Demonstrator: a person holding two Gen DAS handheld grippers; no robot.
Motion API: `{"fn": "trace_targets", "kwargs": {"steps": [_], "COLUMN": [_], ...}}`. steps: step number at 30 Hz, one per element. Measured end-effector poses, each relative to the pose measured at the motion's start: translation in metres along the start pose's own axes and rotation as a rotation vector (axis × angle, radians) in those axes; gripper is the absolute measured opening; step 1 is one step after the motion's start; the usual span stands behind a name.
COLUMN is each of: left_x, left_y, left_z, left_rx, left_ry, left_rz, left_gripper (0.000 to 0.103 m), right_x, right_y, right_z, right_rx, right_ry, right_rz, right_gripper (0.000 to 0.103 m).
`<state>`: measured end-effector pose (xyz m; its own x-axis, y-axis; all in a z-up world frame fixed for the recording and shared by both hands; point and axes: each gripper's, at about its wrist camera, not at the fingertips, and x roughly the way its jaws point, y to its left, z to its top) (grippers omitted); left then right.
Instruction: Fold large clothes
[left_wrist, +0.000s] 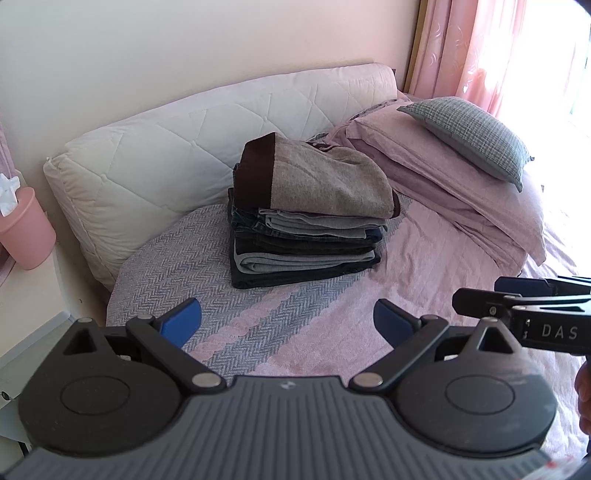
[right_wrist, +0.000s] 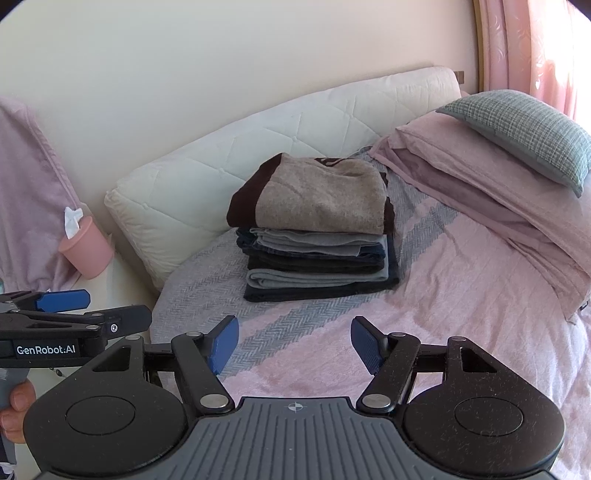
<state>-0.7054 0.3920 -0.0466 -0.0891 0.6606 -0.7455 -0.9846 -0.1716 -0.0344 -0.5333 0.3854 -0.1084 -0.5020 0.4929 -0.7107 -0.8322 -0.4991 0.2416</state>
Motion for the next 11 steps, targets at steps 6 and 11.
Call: {"fn": "trace_targets", "kwargs": {"steps": [6, 11], "left_x": [0.0047, 0.0079], "left_y": [-0.0026, -0.0054], "left_z": [-0.0002, 0.0001], "left_rx": [0.002, 0.012], "left_ry": [0.011, 0.015], "left_rz": [0.001, -0.006], "left_gripper": [0.096, 0.096], "right_x": [0.0020, 0.0021], "right_y": [-0.0032, -0.0053], "right_z": [0.0001, -0.0003], "right_rx": [0.007, 0.014], "right_ry": [0.005, 0.005], "right_rz": [0.001, -0.006], "right_gripper": [0.064, 0.064]}}
